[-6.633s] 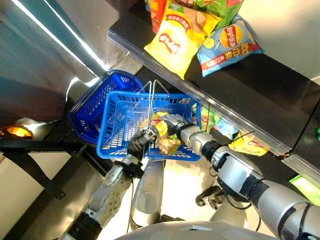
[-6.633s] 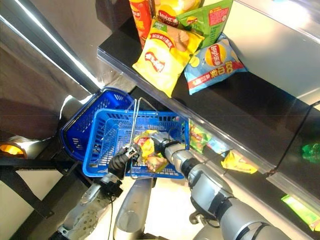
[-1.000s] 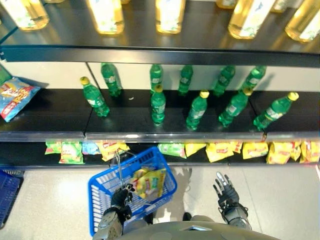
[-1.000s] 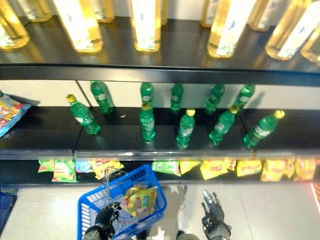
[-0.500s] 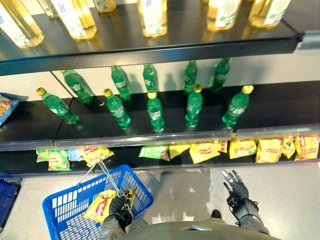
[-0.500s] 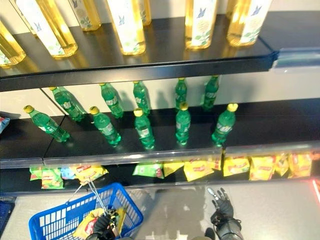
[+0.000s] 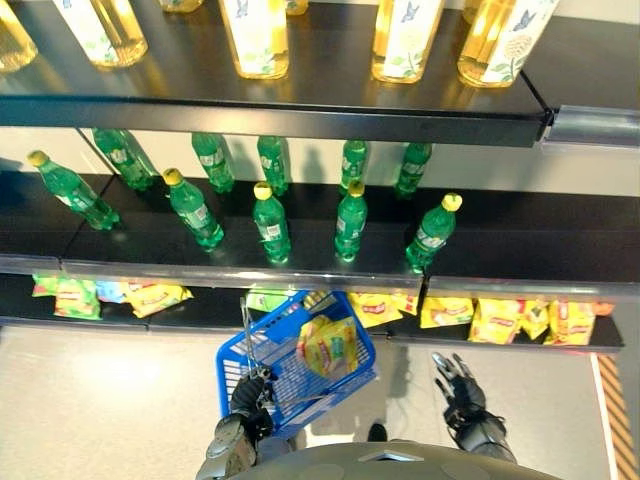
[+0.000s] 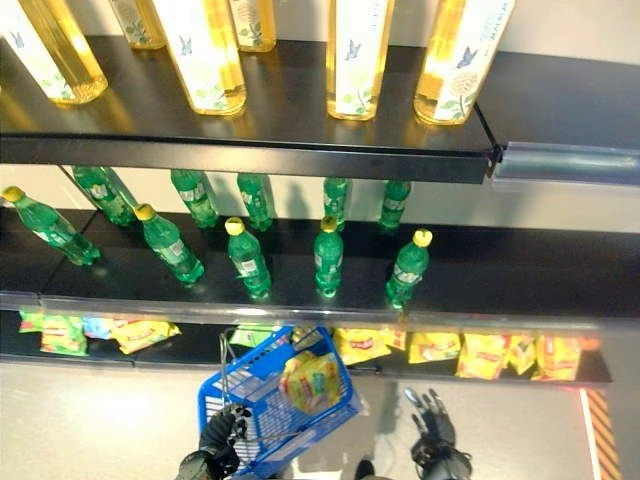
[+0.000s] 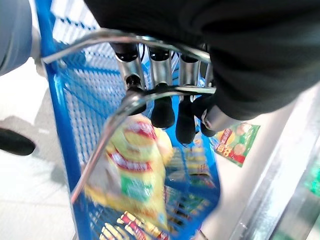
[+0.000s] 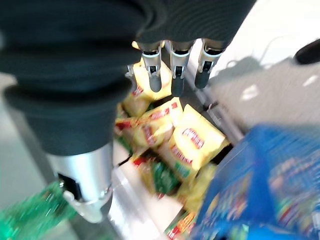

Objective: Pick up the snacks into the basket

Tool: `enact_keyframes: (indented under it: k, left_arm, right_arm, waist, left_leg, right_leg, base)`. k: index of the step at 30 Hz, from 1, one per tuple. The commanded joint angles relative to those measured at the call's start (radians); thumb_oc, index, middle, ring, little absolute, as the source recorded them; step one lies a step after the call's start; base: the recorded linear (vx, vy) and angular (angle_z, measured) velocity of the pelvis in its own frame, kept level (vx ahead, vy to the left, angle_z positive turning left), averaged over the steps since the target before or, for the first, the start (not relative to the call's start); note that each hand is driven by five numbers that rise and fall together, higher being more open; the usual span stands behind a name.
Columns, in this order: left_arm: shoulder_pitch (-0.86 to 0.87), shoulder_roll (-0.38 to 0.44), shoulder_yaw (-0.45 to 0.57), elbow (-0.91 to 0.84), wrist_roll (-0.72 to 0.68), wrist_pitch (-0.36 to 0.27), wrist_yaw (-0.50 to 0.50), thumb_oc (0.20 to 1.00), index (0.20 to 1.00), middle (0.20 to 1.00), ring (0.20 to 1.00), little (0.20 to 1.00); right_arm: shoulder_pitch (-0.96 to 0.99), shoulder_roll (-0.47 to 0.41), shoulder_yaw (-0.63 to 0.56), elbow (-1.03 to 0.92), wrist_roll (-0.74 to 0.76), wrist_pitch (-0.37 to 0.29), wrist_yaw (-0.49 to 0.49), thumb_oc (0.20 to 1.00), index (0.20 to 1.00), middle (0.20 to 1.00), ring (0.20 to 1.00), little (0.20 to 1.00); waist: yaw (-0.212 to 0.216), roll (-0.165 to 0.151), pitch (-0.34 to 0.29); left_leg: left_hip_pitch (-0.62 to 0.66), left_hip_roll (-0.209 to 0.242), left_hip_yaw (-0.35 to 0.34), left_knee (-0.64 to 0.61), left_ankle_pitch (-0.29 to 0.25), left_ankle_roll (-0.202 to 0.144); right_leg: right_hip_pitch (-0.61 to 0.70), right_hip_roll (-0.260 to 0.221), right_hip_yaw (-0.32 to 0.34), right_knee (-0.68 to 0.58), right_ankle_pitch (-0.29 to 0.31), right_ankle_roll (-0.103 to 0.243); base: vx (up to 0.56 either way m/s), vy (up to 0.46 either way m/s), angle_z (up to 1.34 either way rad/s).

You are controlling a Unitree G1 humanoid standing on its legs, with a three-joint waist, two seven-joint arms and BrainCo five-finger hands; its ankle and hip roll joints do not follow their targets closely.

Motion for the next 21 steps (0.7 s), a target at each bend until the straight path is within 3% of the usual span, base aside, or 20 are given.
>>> enact_keyframes:
  k: [1,3,6,7,9,10,15,19,21]
  left_arm:
    - [-0.014,0.020,0.023,-0.075,0.018,-0.065,-0.020,0.200,0.200,0.200,0.200,0.200]
    - [-0.012,0.025,0.026,-0.072,0.015,-0.068,-0.014,0.200,0.200,0.200,0.200,0.200]
    - [-0.009,0.040,0.046,-0.088,0.010,-0.071,-0.004,0.200,0.200,0.200,0.200,0.200]
    - [-0.006,0.047,0.056,-0.089,0.018,-0.075,-0.002,0.200,0.200,0.200,0.200,0.200]
    - [-0.008,0.049,0.056,-0.083,0.019,-0.076,-0.001,0.200,0.200,0.200,0.200,0.200]
    - [-0.017,0.052,0.061,-0.061,0.023,-0.079,0.000,0.200,0.200,0.200,0.200,0.200]
    - [-0.012,0.060,0.085,-0.058,0.027,-0.083,0.011,0.200,0.200,0.200,0.200,0.200]
    - [-0.015,0.060,0.102,-0.030,0.040,-0.083,0.010,0.200,0.200,0.200,0.200,0.200]
    - [-0.022,0.057,0.132,-0.003,0.020,-0.082,0.015,0.200,0.200,0.200,0.200,0.200]
  right_arm:
    - [-0.012,0.000,0.000,-0.025,-0.002,-0.021,0.008,1.000,1.000,1.000,1.000,1.000]
    - [-0.007,0.011,-0.006,-0.033,0.011,-0.023,0.004,1.000,1.000,1.000,1.000,1.000]
    - [-0.022,0.017,0.000,-0.049,0.001,-0.026,-0.004,1.000,1.000,1.000,1.000,1.000]
    - [-0.042,0.019,0.002,-0.041,-0.017,-0.027,-0.012,1.000,1.000,1.000,1.000,1.000]
    - [-0.047,0.021,0.002,-0.045,-0.021,-0.029,-0.015,1.000,1.000,1.000,1.000,1.000]
    - [-0.056,0.019,-0.003,-0.035,-0.023,-0.030,-0.015,1.000,1.000,1.000,1.000,1.000]
    - [-0.075,0.013,0.008,-0.061,-0.051,-0.028,-0.031,1.000,1.000,1.000,1.000,1.000]
    - [-0.083,0.003,0.018,-0.044,-0.096,-0.021,-0.030,1.000,1.000,1.000,1.000,1.000]
    - [-0.083,-0.009,0.021,-0.059,-0.091,-0.019,-0.020,1.000,1.000,1.000,1.000,1.000]
  waist:
    - [0.021,0.007,-0.014]
    - [0.012,0.003,-0.027]
    - [0.022,0.007,-0.010]
    - [0.045,0.017,-0.002]
    - [0.052,0.021,0.001]
    - [0.061,0.030,-0.003]
    - [0.069,0.026,-0.002]
    - [0.083,0.004,-0.008]
    - [0.080,-0.003,-0.013]
  left_leg:
    - [-0.077,-0.120,-0.015,0.038,0.013,0.067]
    - [-0.056,-0.121,-0.019,0.011,0.021,0.068]
    - [-0.050,-0.109,-0.005,0.001,0.022,0.074]
    - [-0.052,-0.084,0.031,0.001,0.017,0.066]
    - [-0.053,-0.076,0.033,0.001,0.015,0.064]
    - [-0.054,-0.064,0.038,0.001,0.011,0.060]
    - [-0.036,-0.045,0.042,0.001,-0.002,0.050]
    - [-0.020,-0.041,0.058,0.001,-0.008,0.041]
    - [-0.009,-0.022,0.051,0.002,-0.001,0.026]
  right_leg:
    - [-0.034,0.055,-0.012,0.003,0.042,0.035]
    - [-0.031,0.057,-0.008,0.014,0.041,0.038]
    - [-0.082,0.047,-0.020,0.128,0.014,0.044]
    - [-0.095,-0.010,-0.103,0.152,0.023,0.067]
    - [-0.097,-0.036,-0.129,0.158,0.034,0.070]
    - [-0.094,-0.081,-0.162,0.141,0.069,0.082]
    - [-0.104,-0.150,-0.139,0.091,0.143,0.117]
    - [-0.071,-0.127,-0.152,0.044,0.122,0.114]
    - [-0.062,-0.094,-0.156,0.040,0.100,0.097]
  base:
    - [0.10,0.009,0.03]
    - [0.06,0.025,0.02]
    - [-0.02,0.026,-0.05]
    - [-0.06,-0.041,-0.38]
    - [-0.03,-0.072,-0.87]
    - [0.02,-0.108,-0.72]
    - [0.03,-0.117,0.00]
    - [0.05,-0.162,0.01]
    - [0.05,-0.191,0.01]
